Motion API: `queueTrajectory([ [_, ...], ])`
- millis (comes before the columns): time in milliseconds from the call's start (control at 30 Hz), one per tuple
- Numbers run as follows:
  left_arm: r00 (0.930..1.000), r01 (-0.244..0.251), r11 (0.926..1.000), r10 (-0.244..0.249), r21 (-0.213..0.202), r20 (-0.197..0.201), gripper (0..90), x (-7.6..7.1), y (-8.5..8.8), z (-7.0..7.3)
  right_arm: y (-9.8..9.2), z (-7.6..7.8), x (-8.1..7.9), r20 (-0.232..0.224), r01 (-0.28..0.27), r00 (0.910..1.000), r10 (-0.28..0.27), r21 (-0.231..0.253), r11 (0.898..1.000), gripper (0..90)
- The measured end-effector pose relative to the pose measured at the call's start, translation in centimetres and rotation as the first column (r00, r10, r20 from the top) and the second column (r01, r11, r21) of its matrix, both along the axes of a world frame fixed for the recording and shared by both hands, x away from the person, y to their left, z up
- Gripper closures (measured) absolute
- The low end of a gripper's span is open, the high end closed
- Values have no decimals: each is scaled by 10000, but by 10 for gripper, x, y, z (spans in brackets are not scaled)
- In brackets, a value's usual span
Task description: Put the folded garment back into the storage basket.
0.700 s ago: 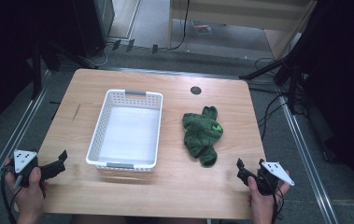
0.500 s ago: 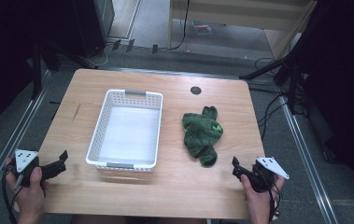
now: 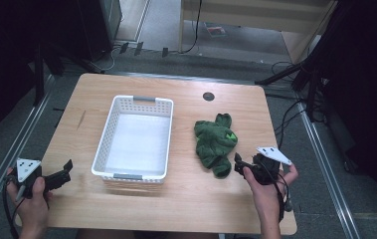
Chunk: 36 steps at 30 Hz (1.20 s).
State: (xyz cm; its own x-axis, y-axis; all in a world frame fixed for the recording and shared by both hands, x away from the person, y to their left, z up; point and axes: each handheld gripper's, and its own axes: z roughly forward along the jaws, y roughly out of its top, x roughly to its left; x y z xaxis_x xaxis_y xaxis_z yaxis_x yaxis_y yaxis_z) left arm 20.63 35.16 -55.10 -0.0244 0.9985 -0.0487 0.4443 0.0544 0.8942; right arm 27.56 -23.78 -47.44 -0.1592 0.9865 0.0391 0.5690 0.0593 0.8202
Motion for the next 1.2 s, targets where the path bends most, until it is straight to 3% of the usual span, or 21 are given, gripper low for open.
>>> queueTrajectory([
  [167, 10000, -18, 10000, 18, -90, 44, 3, 0, 1, 0, 15, 10, 14, -585, -225, 9980, 232, 138, 9997, 124],
  [300, 10000, -33, 9999, 33, -132, 46, 3, 0, 1, 0, 29, 14, 26, -1087, -388, 9933, 392, 60, 9992, 15],
  [433, 10000, -11, 9998, 12, -206, 38, 3, 0, 2, 0, 43, 18, 40, -1229, -552, 9910, 526, -175, 9983, 11],
  [567, 10000, -26, 9997, 27, -247, 43, 4, 1, 2, 0, 58, 19, 57, -1520, -658, 9863, 634, -112, 9978, 14],
  [800, 10000, -14, 9996, 15, -293, 39, 3, 1, 3, 0, 80, 10, 78, -1994, -431, 9792, 365, -286, 9987, 75],
  [867, 10000, -9, 9996, 9, -294, 11, 4, 1, 3, 0, 84, 7, 83, -2134, -479, 9760, 443, -115, 9988, 79],
  [1200, 10000, -3, 9994, 2, -342, -23, 4, 2, 3, 0, 94, -24, 108, -2977, -150, 9547, 15, -429, 9990, 80],
])
